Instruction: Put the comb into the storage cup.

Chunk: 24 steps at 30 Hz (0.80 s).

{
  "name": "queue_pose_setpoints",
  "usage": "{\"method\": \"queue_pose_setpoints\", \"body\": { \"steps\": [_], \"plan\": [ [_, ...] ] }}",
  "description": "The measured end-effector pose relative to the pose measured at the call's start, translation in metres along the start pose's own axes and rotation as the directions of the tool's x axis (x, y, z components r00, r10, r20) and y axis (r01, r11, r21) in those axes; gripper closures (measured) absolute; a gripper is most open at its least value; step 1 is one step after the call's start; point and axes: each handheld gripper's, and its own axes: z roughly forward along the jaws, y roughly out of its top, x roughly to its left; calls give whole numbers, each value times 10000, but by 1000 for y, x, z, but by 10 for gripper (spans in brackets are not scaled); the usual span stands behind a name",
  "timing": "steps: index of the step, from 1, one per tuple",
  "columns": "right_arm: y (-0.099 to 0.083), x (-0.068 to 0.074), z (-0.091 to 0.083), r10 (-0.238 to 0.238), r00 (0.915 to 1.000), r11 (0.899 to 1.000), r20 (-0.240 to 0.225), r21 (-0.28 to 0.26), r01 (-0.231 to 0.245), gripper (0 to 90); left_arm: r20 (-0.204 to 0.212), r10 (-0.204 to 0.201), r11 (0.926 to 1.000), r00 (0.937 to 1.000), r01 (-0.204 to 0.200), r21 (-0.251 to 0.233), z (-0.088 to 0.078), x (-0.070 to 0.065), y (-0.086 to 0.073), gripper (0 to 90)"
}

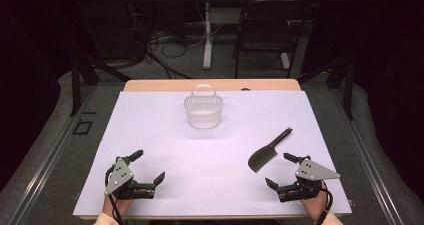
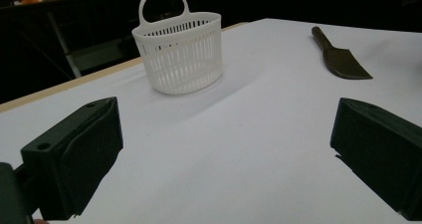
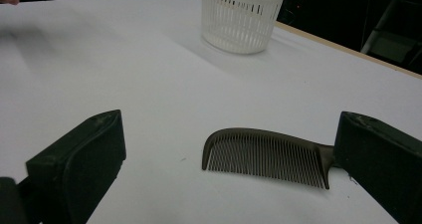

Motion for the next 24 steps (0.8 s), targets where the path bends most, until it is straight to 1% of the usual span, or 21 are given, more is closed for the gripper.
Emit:
{"method": "queue_pose_setpoints", "body": {
  "steps": [8,13,16,21,24],
  "plan": [
    [0,-1,3,-35,10000,9998,-44,183,36,0,114,-48,10000,9999,47,51,1,1,0,1],
    [1,-4,3,26,10000,9996,24,280,-27,0,48,-18,10000,10000,18,-24,0,1,0,1],
    [2,-7,4,27,10000,9994,90,356,-30,0,91,-27,10000,10000,28,-35,1,1,0,1],
    [1,-14,8,251,9994,9987,225,446,-261,0,104,35,10000,9999,-35,-65,1,1,1,1],
    [2,-17,9,261,9993,9986,251,444,-272,0,96,32,10000,9999,-31,-79,1,1,1,1]
  ]
}}
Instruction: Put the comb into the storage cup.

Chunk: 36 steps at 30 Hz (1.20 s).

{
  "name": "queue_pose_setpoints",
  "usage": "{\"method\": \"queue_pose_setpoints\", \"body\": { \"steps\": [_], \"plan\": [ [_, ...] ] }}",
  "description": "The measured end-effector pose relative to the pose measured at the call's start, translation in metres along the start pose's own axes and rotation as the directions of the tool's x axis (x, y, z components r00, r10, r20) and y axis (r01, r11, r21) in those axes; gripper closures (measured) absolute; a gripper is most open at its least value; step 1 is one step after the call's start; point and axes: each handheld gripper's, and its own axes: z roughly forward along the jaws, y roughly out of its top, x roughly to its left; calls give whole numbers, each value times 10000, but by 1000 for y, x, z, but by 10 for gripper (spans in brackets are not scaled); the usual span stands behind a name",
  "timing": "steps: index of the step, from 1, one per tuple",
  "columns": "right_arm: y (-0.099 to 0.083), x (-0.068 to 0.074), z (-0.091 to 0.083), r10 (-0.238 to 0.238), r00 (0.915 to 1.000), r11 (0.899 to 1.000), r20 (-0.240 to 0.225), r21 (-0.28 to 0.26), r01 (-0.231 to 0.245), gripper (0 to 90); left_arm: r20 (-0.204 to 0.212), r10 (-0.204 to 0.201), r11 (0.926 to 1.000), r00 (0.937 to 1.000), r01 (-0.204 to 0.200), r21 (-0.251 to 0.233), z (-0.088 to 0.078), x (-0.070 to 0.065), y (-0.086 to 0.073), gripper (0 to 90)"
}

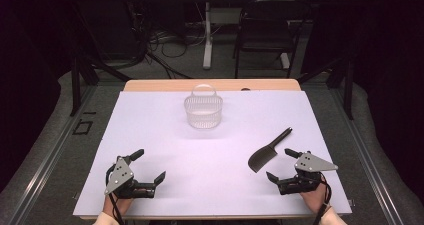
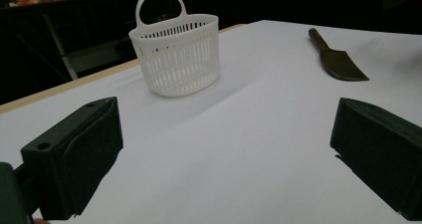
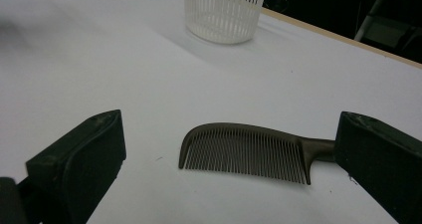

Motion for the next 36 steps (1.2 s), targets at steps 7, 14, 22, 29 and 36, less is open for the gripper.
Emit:
{"method": "queue_pose_setpoints", "body": {
  "steps": [7,14,22,29,36],
  "plan": [
    [1,-6,7,95,9999,9997,95,226,-98,0,33,-4,10000,10000,4,-21,1,0,0,1],
    [5,-13,13,82,9994,9992,323,383,-95,0,29,8,10000,10000,-8,-68,1,1,0,1],
    [7,-20,19,39,9988,9978,483,665,-71,0,21,64,10000,10000,-64,-63,1,1,1,1],
    [9,-25,23,78,9987,9973,512,726,-115,0,6,88,9999,10000,-88,-51,1,1,1,1],
    [10,-29,28,-27,9981,9965,610,834,-24,0,-52,110,9999,9999,-110,-51,1,1,1,1]
  ]
}}
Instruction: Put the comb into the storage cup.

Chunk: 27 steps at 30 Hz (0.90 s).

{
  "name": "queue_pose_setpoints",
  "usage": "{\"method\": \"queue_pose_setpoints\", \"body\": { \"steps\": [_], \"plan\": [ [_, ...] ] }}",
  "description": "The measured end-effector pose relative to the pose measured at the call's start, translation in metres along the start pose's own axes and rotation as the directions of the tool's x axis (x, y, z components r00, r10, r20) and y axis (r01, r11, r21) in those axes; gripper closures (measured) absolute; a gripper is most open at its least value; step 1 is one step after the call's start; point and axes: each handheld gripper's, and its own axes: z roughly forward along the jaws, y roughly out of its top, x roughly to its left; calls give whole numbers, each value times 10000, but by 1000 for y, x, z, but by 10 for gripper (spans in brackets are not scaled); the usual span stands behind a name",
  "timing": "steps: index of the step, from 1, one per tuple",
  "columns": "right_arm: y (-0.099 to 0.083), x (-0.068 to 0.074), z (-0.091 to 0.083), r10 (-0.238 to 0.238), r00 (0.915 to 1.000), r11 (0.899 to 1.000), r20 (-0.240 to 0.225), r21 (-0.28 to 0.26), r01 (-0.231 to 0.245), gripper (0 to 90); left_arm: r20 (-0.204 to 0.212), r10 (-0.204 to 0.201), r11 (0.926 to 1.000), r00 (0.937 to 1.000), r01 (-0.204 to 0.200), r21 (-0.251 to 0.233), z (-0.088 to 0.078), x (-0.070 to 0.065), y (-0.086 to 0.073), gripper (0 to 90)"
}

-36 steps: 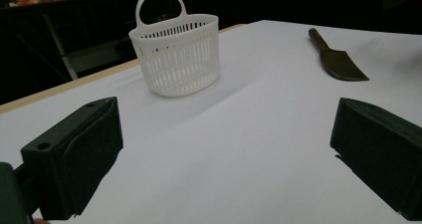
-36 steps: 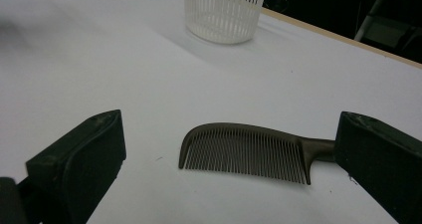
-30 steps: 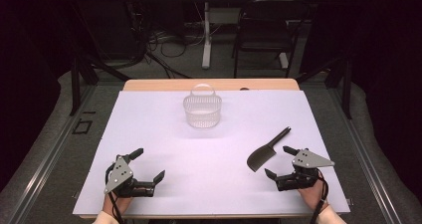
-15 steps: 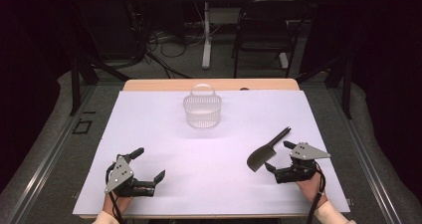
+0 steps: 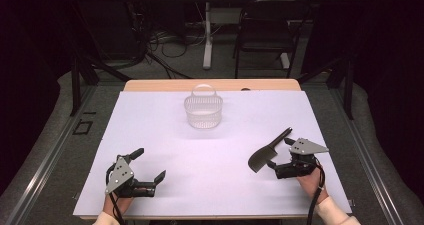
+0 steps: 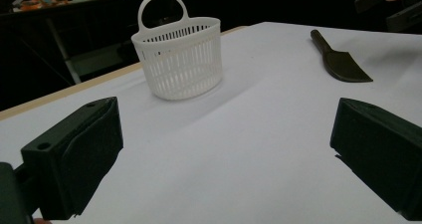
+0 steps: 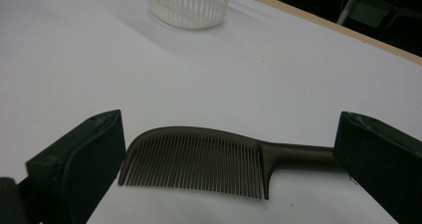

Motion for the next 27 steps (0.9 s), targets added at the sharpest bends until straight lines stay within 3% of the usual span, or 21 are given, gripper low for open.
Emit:
{"method": "queue_pose_setpoints", "body": {
  "steps": [27],
  "plan": [
    [12,-27,13,232,9991,9997,366,69,-235,0,-43,-40,10000,10000,40,-45,0,0,0,1]
  ]
}}
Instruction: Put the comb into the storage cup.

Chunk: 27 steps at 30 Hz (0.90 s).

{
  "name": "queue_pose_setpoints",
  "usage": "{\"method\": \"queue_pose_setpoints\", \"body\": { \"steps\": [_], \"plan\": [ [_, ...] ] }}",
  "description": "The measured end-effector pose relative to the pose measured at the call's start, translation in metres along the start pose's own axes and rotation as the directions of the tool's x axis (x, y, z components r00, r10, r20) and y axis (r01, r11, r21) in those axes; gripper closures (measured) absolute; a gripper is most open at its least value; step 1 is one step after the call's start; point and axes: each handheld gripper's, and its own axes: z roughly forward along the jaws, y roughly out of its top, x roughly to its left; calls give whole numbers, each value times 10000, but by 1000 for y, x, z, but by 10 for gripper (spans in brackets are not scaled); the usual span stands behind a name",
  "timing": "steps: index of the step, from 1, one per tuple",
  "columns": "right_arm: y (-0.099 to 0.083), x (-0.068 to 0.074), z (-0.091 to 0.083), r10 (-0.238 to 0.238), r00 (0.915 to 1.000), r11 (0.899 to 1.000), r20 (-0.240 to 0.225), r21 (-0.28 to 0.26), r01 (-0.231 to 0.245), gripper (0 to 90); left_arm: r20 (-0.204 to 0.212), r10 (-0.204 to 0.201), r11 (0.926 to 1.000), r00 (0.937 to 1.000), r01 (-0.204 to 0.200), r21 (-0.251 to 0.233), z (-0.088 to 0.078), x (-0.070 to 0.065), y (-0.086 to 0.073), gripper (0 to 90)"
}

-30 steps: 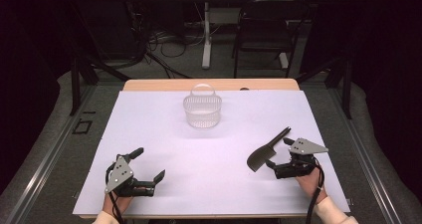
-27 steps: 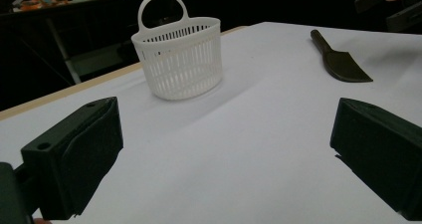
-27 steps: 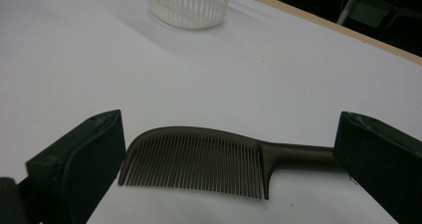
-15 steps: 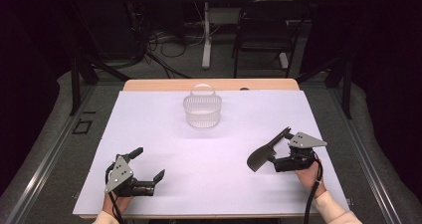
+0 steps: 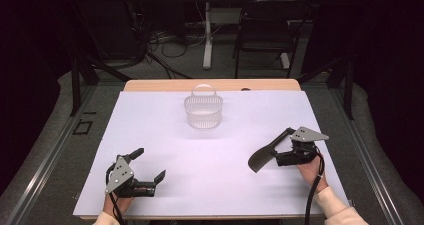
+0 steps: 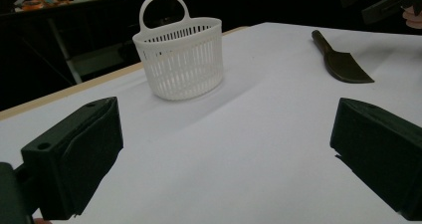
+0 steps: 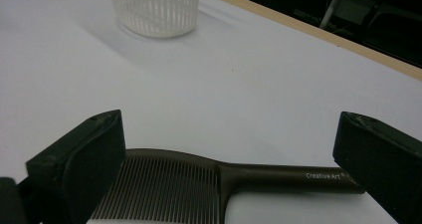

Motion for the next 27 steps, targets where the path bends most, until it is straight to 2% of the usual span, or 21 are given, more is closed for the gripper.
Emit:
{"method": "queue_pose_setpoints", "body": {
  "steps": [15,27],
  "plan": [
    [7,-14,11,-81,9998,9995,166,321,76,0,-22,14,10000,10000,-14,-30,0,0,1,1],
    [14,-27,18,164,9991,9994,388,296,-176,0,-56,16,10000,10000,-17,-61,-1,0,1,1]
  ]
}}
